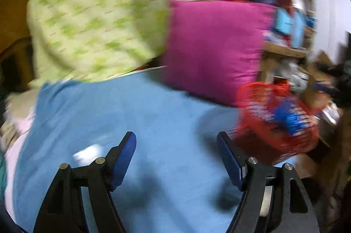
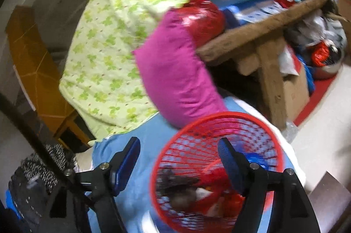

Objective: Collect trash
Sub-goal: 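Move both tools back over the tissue and clear tray on the cloth, then grasp the white tissue with the left tool while the right tool grasps the clear plastic tray, then carry the tissue and clear tray over the red wastebasket with both tools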

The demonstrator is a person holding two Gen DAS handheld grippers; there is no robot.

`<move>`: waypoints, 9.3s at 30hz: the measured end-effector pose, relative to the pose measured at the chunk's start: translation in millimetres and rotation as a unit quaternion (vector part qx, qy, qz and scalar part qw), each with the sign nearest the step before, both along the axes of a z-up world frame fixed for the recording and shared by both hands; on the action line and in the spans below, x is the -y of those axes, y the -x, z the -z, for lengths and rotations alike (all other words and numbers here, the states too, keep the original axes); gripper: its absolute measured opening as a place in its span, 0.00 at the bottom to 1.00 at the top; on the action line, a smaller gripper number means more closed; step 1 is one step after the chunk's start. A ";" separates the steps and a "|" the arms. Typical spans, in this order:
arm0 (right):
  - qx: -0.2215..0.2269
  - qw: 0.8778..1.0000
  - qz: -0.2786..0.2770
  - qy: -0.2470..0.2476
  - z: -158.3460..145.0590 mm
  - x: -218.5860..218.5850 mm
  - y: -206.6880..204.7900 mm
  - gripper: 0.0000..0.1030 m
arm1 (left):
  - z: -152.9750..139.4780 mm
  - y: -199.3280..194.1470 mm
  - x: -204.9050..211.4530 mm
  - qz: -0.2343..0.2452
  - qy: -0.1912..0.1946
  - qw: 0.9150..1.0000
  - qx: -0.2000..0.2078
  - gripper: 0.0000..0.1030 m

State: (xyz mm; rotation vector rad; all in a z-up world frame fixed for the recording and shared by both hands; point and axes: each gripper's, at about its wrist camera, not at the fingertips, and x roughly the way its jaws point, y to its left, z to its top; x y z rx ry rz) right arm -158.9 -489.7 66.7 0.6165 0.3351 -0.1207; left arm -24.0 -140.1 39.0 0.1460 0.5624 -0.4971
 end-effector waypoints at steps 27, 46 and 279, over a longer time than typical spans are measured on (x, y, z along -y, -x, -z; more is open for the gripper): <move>-0.254 0.937 -0.215 0.110 62.3 -202.8 -76.8 0.74 | 86.2 -3.7 -147.2 -0.147 0.023 0.986 -0.075 0.74; -0.415 0.871 -0.251 0.079 157.6 -237.5 -127.7 0.42 | 113.6 -7.5 -153.4 -0.127 0.039 0.988 -0.081 0.74; -0.022 0.997 0.057 0.046 17.2 1.3 62.2 0.56 | -54.3 75.0 169.4 0.123 -0.056 0.989 0.058 0.29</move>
